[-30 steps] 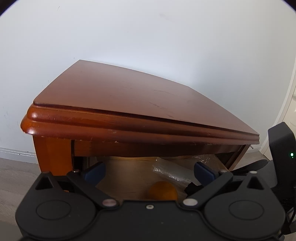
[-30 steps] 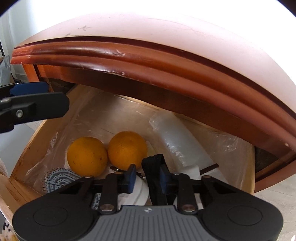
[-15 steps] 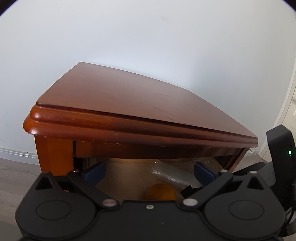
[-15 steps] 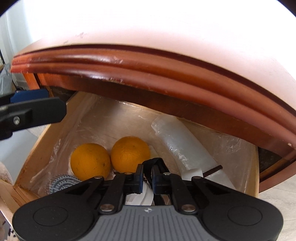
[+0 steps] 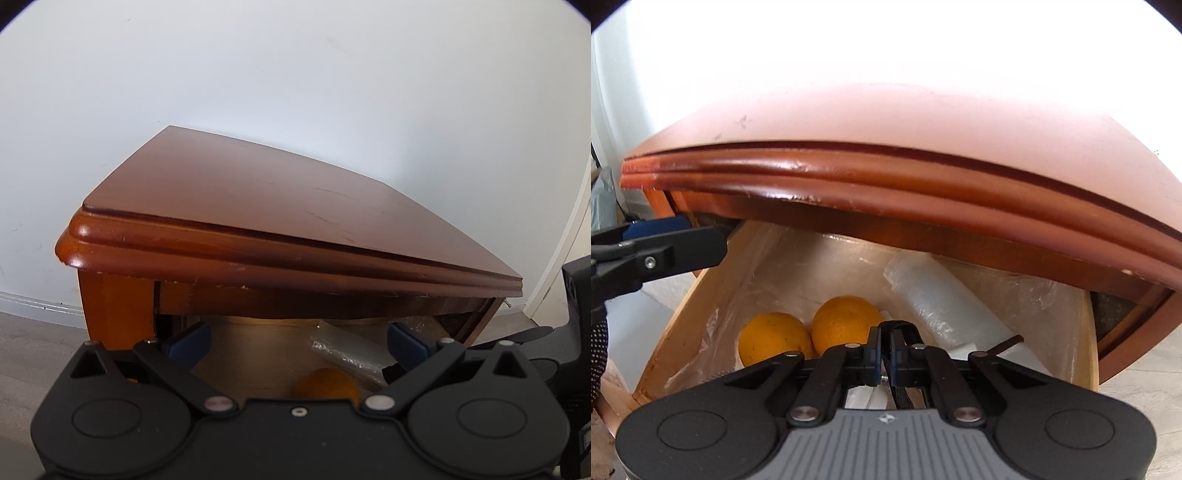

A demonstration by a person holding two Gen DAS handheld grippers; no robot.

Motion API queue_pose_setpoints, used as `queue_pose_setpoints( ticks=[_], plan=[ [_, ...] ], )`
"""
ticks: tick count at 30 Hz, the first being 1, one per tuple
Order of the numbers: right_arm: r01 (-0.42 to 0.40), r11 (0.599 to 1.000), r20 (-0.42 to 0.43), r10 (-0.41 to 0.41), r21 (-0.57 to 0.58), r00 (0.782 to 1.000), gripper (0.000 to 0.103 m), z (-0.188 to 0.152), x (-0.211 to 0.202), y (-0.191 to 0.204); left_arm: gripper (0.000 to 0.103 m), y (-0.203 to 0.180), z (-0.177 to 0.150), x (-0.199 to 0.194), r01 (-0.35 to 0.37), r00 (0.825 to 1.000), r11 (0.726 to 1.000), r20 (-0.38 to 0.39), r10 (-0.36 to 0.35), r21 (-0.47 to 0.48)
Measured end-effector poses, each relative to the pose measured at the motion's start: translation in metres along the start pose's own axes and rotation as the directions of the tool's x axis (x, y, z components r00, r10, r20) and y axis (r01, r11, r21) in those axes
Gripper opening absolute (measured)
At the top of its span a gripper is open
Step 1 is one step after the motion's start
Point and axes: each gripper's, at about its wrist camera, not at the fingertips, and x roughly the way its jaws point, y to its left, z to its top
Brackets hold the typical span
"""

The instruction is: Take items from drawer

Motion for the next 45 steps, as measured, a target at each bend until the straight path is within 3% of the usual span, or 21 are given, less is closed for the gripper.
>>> queue_pose_setpoints(
  ticks=[21, 45],
  plan=[
    [-0.058, 0.988, 0.213, 0.026, 0.144, 0.977, 0.005, -0.019, -0.04, -0.027, 0.103, -0.006, -0.002, 0.006, -0.062, 0.998, 0.998, -0.003, 0.062, -0.007],
    [-0.091, 0.978, 0.327, 0.026, 0.186, 0.945, 0.005, -0.018, -0.052, -0.034, 0.103, -0.006, -0.002, 0.01, -0.068, 0.998, 0.998, -0.002, 0.068, -0.006]
  ],
)
